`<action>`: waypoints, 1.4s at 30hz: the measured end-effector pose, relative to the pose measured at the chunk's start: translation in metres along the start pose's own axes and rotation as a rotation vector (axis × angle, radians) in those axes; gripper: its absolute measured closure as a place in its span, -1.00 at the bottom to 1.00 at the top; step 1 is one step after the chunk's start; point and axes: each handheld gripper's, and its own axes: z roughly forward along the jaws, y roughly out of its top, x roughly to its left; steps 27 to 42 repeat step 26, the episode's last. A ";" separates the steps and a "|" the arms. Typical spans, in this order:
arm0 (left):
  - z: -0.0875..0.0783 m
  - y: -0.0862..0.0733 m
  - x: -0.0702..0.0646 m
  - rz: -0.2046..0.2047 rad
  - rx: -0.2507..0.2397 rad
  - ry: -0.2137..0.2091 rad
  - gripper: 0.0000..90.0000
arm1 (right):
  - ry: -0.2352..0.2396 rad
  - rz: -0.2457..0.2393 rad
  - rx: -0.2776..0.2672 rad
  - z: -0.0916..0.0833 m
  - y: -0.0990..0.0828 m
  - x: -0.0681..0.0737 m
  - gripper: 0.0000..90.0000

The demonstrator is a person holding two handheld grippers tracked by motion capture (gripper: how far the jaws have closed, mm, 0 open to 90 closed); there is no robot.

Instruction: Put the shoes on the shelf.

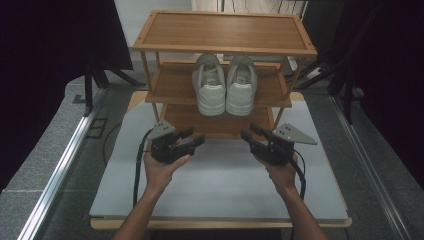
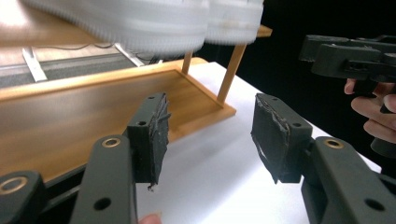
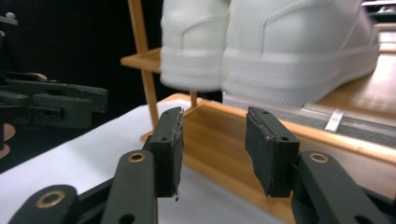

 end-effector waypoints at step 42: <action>-0.022 -0.059 0.021 -0.056 0.047 0.026 -0.11 | -0.066 0.135 0.016 -0.042 -0.076 -0.024 -0.18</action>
